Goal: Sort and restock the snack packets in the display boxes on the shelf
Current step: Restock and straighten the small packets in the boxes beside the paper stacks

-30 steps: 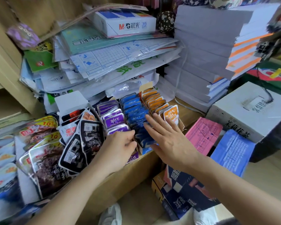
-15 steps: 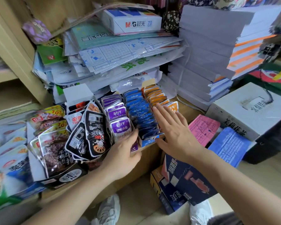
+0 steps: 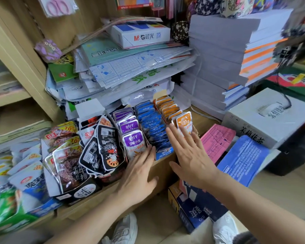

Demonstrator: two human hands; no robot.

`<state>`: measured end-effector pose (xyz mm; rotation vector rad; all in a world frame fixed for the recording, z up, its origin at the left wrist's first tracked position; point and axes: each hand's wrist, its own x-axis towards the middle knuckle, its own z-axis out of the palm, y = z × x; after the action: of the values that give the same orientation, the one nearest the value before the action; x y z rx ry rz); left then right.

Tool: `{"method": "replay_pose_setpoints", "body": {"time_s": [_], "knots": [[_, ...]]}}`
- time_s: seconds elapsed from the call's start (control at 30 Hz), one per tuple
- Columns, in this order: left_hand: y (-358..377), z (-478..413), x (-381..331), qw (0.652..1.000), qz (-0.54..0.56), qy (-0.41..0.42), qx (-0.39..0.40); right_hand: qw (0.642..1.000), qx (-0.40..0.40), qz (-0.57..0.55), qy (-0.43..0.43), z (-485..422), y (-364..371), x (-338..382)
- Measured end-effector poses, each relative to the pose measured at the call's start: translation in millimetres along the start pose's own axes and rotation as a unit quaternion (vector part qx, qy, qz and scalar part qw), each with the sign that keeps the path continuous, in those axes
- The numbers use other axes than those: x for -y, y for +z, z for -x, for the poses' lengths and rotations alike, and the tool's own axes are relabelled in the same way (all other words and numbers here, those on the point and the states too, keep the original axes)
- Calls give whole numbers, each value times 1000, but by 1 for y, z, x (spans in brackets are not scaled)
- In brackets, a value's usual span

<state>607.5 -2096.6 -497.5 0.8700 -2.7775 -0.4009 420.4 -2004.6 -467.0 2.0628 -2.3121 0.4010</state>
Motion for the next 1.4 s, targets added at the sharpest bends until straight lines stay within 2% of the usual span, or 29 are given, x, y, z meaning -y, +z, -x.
{"method": "replay_pose_setpoints", "body": {"time_s": [0.13, 0.23, 0.47, 0.6, 0.7, 0.77, 0.83, 0.97, 1.07, 1.2, 1.4], "knots": [[3, -1, 0, 1000, 11, -6, -20, 993, -103, -27, -48, 7, 10, 1], [7, -2, 0, 1000, 5, -8, -27, 988, -130, -38, -75, 4, 19, -5], [-10, -6, -3, 1000, 17, 6, -10, 985, -142, -53, -81, -7, 20, -8], [-53, -16, 4, 996, 13, 5, -84, 984, -116, -105, -80, -22, 5, -6], [-78, -26, 22, 988, -48, 5, -145, 980, -107, -157, -53, -34, -8, 4], [-84, -31, 38, 986, -107, -32, -121, 976, -104, -185, -54, -47, -13, 14], [-84, -35, 50, 983, -157, -68, -61, 974, -93, -199, -48, -61, -15, 23], [-74, -39, 55, 977, -203, -62, -22, 980, -38, -191, -38, -89, -10, 31], [-72, -42, 60, 983, -173, -51, -42, 989, -18, -135, -50, -104, 3, 34], [-79, -39, 71, 995, -26, -42, -90, 994, 2, -69, -85, -109, 16, 37], [-83, -33, 78, 994, 50, -20, -95, 992, 34, -87, -89, -104, 6, 29]]}}
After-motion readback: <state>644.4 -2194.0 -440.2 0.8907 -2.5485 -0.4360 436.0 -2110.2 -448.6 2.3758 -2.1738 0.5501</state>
